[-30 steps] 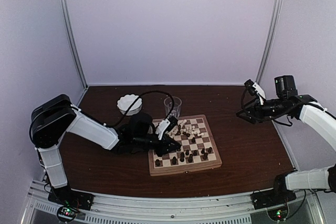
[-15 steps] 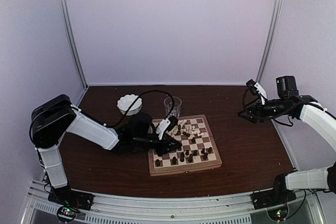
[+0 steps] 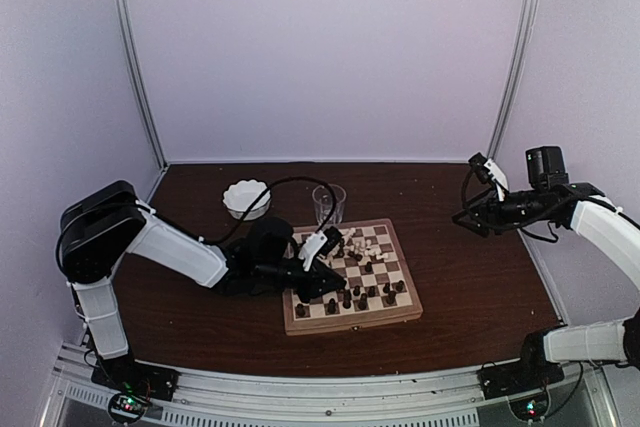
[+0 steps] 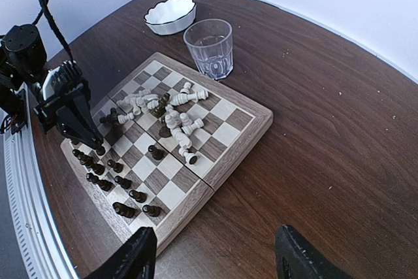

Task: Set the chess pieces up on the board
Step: Place the pawn at e7.

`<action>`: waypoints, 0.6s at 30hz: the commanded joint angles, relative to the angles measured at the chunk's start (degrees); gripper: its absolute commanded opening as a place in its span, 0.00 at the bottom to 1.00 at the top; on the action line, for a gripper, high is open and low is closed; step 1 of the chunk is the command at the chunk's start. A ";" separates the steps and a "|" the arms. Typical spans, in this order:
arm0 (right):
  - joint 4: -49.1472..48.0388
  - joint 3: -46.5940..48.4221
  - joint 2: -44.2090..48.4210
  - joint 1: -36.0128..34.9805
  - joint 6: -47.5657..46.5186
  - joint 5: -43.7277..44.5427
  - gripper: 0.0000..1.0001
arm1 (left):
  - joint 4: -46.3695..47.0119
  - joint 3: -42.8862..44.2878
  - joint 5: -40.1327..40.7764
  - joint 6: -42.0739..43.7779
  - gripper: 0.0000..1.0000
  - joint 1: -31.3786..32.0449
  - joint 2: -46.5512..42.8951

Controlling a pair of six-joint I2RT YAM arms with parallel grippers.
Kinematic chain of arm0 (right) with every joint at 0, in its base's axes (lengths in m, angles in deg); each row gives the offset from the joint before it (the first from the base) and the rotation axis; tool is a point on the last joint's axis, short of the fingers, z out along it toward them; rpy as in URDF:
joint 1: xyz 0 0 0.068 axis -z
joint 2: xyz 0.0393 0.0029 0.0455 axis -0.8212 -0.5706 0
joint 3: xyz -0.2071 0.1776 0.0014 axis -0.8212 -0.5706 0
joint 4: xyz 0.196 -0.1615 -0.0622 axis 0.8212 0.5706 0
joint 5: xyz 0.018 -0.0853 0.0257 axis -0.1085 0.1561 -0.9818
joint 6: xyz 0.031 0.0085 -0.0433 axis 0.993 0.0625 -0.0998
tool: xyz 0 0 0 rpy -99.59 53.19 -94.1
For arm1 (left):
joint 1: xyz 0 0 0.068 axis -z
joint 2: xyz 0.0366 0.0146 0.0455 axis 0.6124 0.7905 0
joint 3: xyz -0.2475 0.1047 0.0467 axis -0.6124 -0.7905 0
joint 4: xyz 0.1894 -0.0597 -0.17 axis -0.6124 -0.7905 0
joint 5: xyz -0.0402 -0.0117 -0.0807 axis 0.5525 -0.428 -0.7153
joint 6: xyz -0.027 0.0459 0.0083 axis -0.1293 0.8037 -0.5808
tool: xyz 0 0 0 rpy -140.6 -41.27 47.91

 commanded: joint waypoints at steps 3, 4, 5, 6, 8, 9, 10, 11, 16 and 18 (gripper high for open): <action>-1.06 -0.54 1.27 0.53 -0.28 -1.43 0.65 | -0.09 1.63 0.35 0.95 0.02 0.24 1.59; -1.10 -0.58 1.28 0.54 -0.35 -1.43 0.65 | -0.14 1.68 0.49 1.00 0.02 0.23 1.71; -1.18 -0.62 1.33 0.54 -0.36 -1.36 0.65 | -0.28 1.89 0.48 1.01 0.03 0.29 1.91; -1.22 -0.62 1.36 0.54 -0.37 -1.30 0.65 | -0.58 2.20 0.46 1.14 0.04 0.29 2.16; -1.07 -0.63 1.41 0.54 -0.49 -1.26 0.65 | -1.10 2.73 0.33 1.29 0.04 0.29 2.55; -1.07 -0.67 1.50 0.59 -0.46 -1.21 0.65 | -1.27 2.93 0.30 1.40 0.04 0.26 2.68; -1.09 -0.71 1.48 0.62 -0.47 -1.21 0.65 | -1.32 3.03 0.37 1.44 0.04 0.29 2.72; -1.10 -0.71 1.46 0.62 -0.53 -1.17 0.65 | -1.32 3.08 0.43 1.49 0.04 0.25 2.84; -1.15 -0.71 1.24 0.62 -0.63 -1.25 0.65 | -1.39 3.34 0.42 1.62 0.04 0.28 3.12; -1.22 -0.71 1.19 0.63 -0.63 -1.21 0.65 | -1.41 3.35 0.50 1.63 0.04 0.25 3.09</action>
